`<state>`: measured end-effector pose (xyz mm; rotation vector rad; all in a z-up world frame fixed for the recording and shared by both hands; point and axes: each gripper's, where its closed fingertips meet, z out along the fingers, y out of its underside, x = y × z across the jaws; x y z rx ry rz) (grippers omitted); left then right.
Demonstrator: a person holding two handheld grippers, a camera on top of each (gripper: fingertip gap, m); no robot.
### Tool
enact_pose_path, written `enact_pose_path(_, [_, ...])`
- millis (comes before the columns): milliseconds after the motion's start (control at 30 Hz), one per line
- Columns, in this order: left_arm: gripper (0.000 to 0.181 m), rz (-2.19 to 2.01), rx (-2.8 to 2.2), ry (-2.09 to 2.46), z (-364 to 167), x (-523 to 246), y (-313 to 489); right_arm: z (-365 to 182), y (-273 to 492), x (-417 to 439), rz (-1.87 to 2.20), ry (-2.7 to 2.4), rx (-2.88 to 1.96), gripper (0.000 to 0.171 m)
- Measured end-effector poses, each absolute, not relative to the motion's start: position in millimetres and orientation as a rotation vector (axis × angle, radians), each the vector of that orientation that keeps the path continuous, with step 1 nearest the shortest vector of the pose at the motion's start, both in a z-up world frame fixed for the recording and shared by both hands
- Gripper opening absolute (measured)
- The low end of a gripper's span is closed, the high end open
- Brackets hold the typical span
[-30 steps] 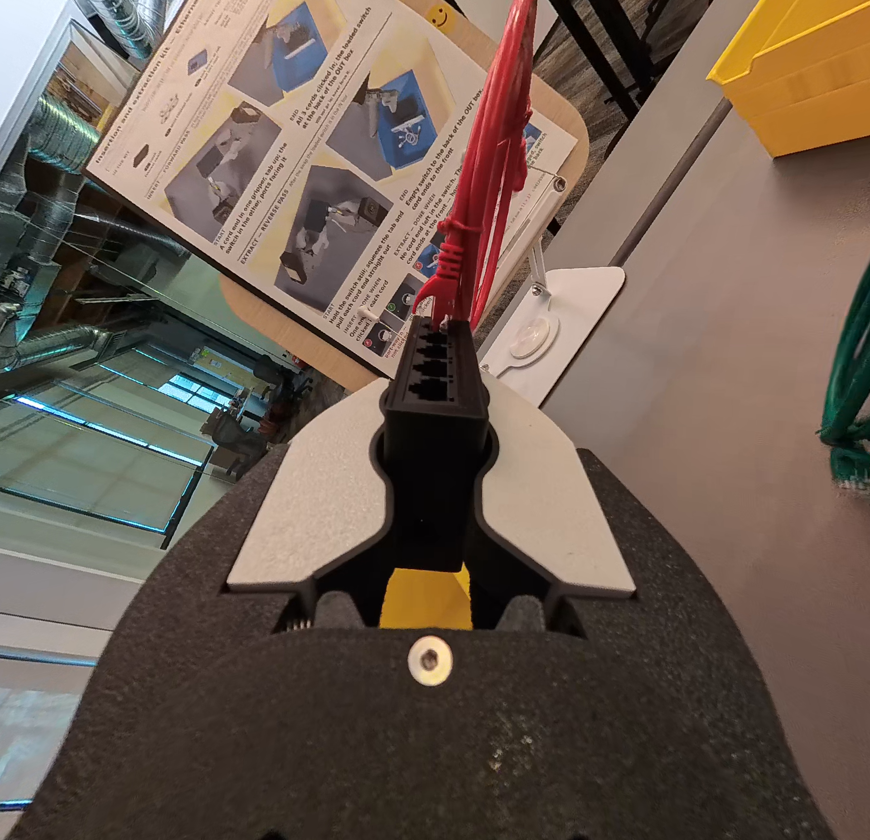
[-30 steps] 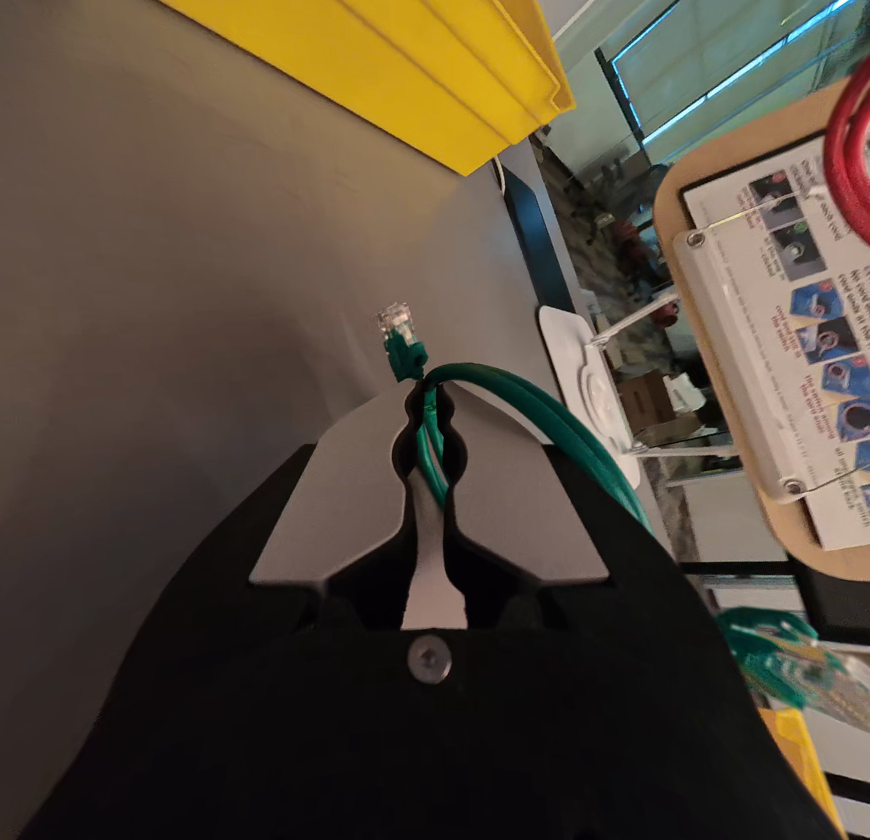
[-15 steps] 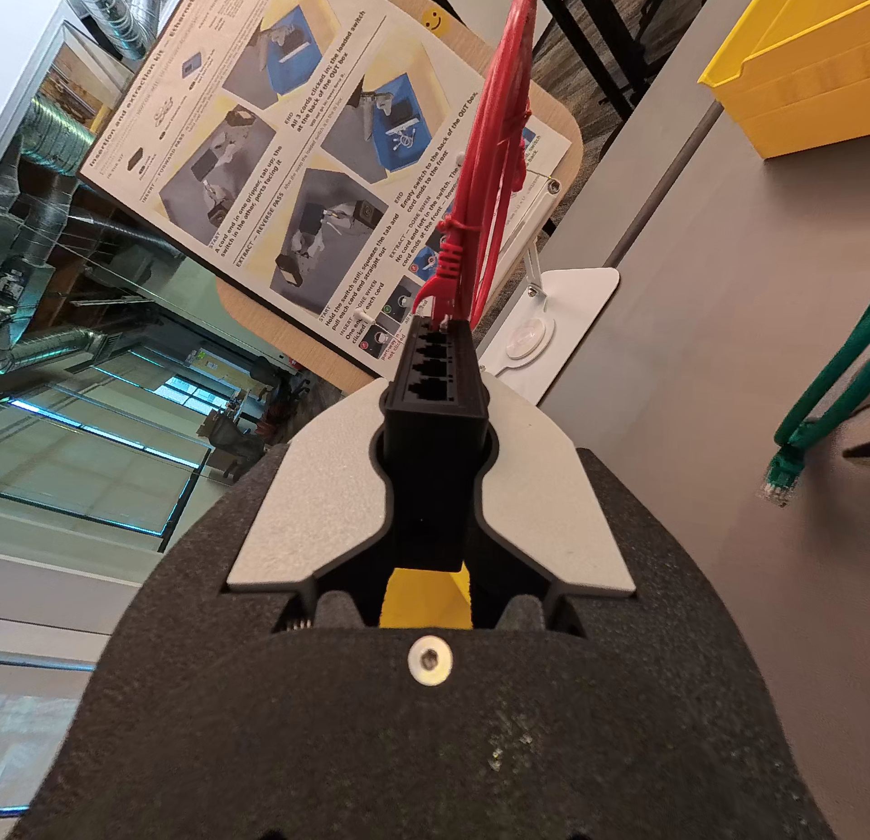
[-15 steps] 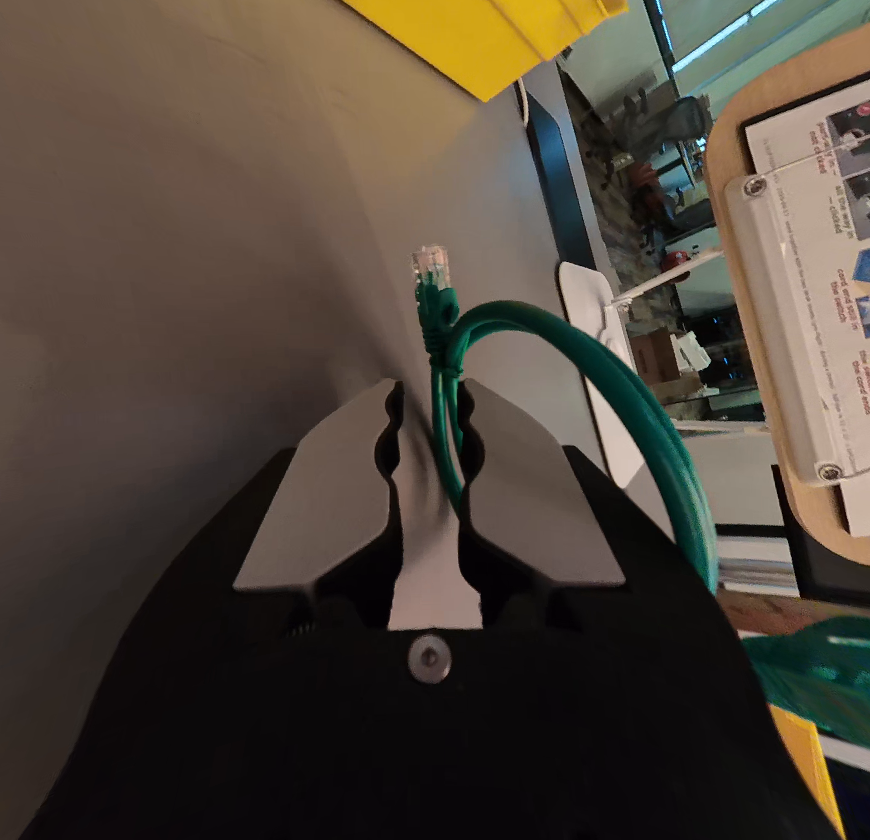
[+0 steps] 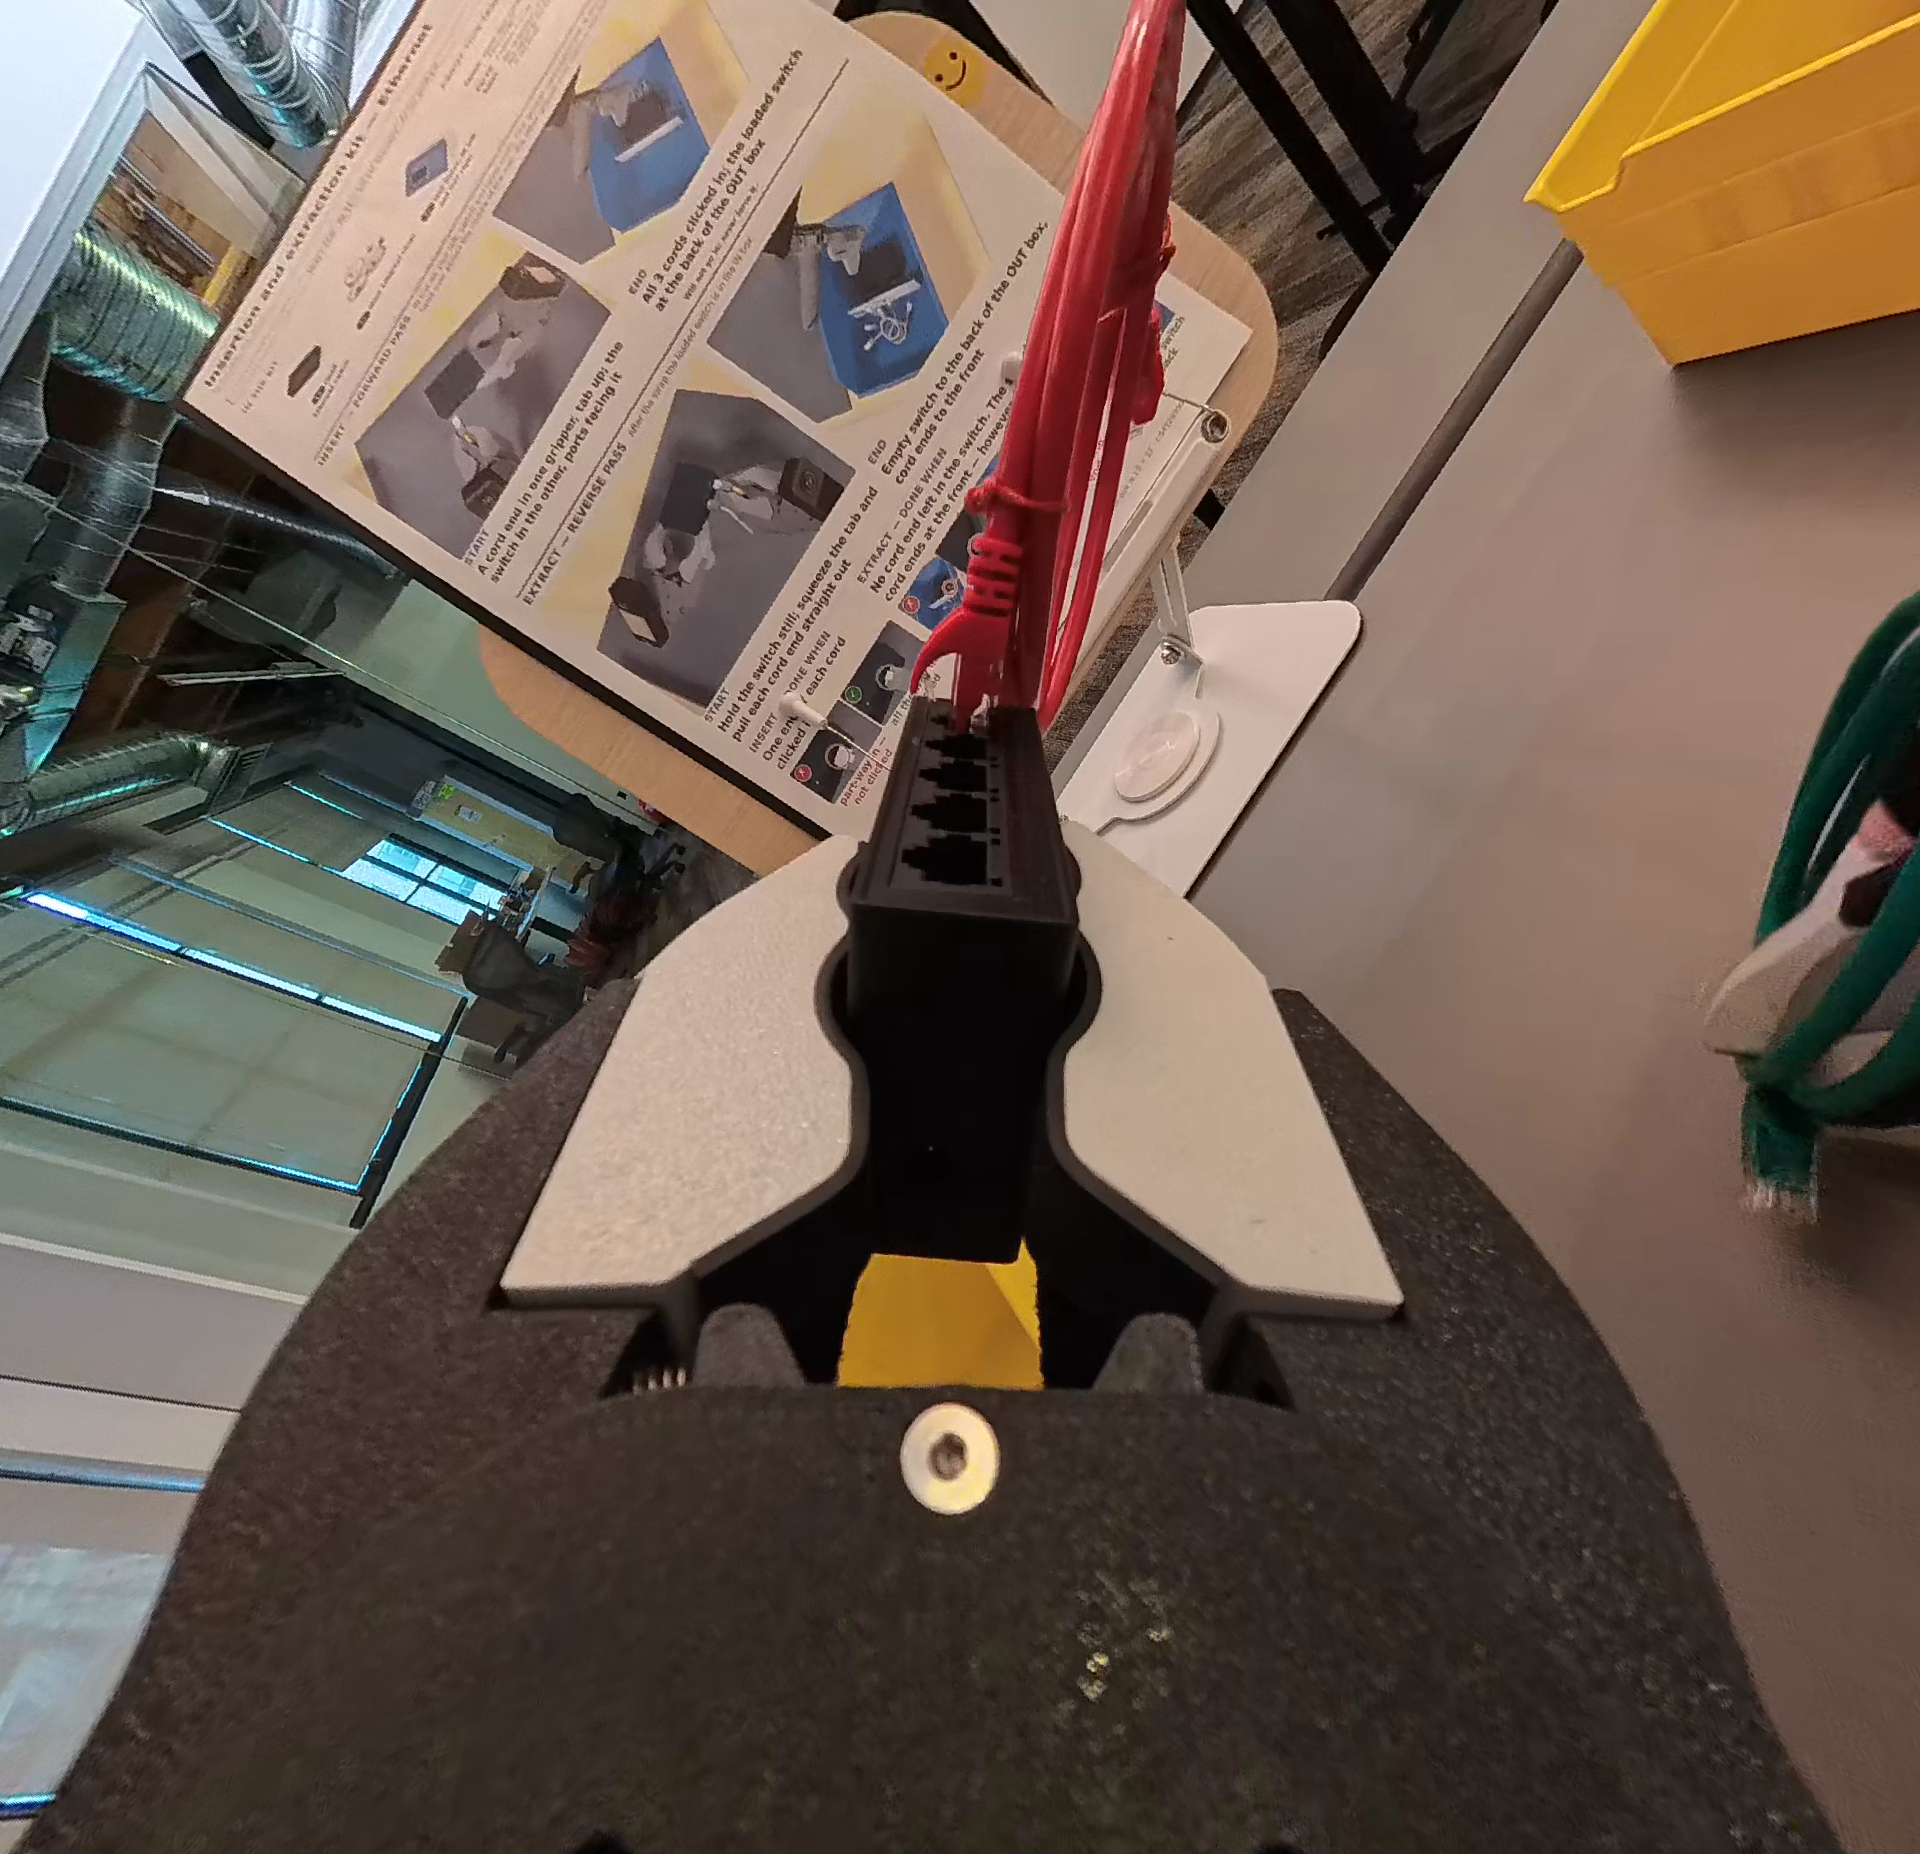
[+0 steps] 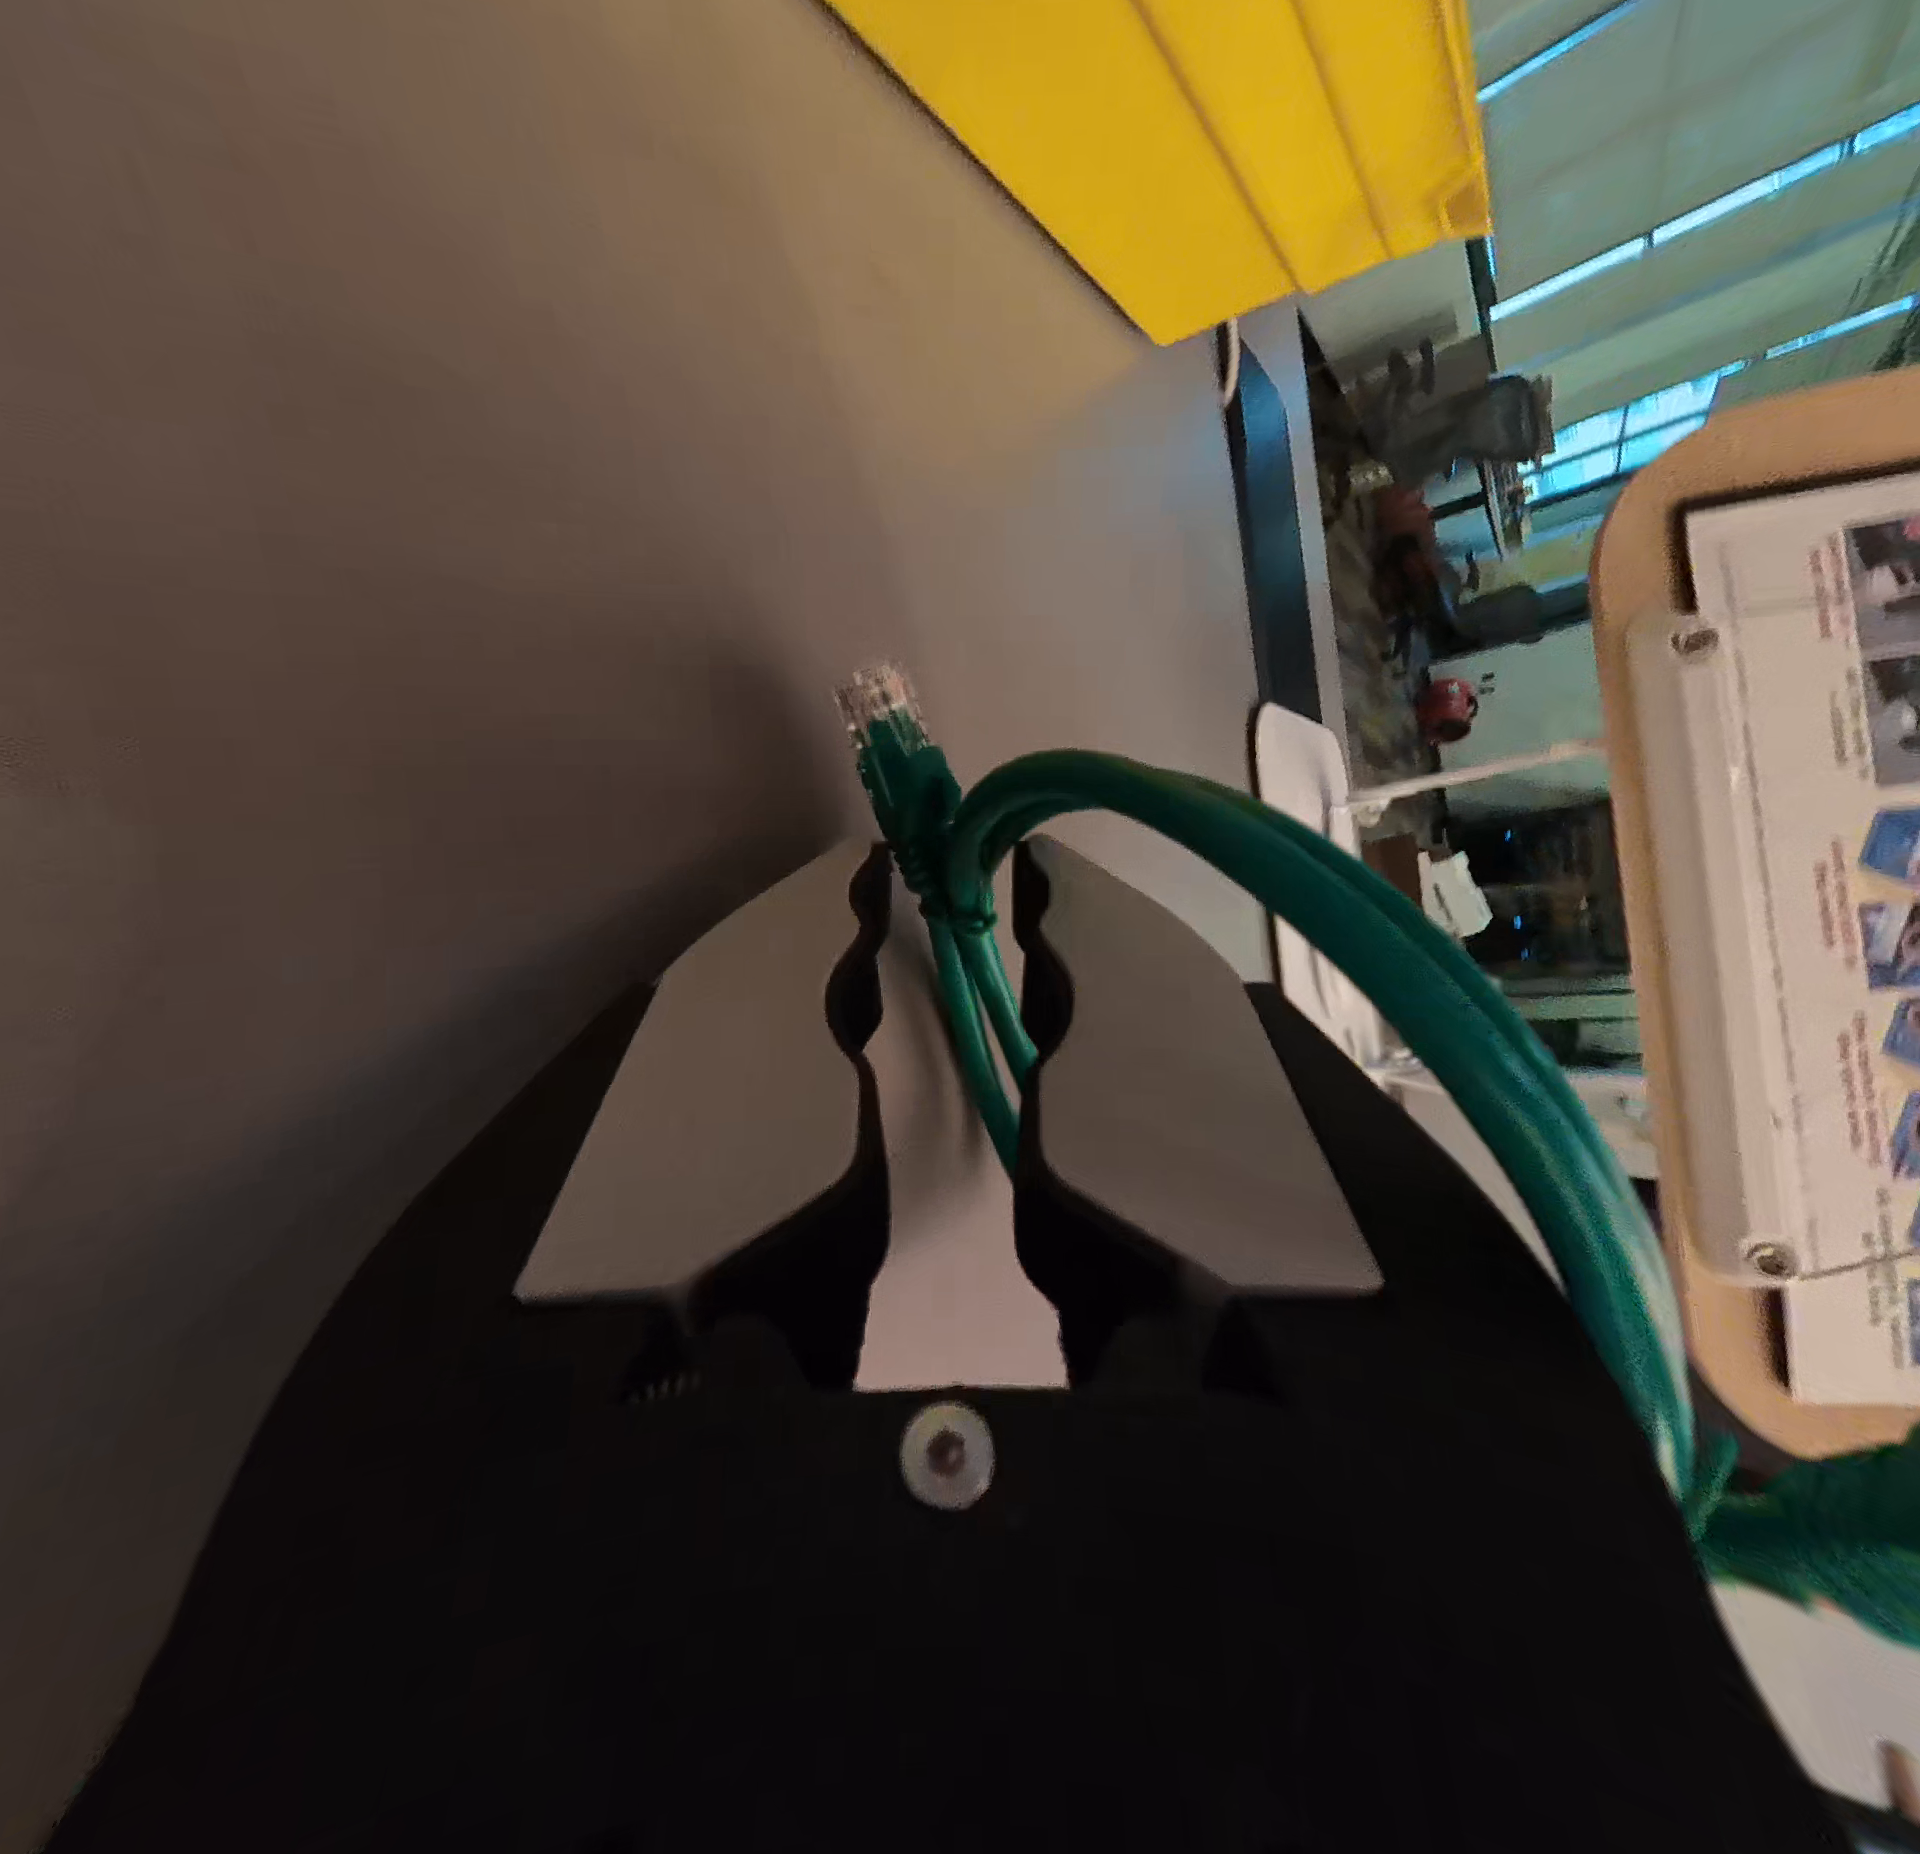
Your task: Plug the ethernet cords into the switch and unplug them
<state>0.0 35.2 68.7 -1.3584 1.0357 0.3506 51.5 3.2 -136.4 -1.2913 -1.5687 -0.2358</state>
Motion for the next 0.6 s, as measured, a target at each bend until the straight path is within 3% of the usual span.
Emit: enact_pose_path(600, [0.03,0.353,-1.355,1.037,69.7,1.6,33.7,-145.8,-1.6,39.4,-0.038,-1.668,-1.453,0.02])
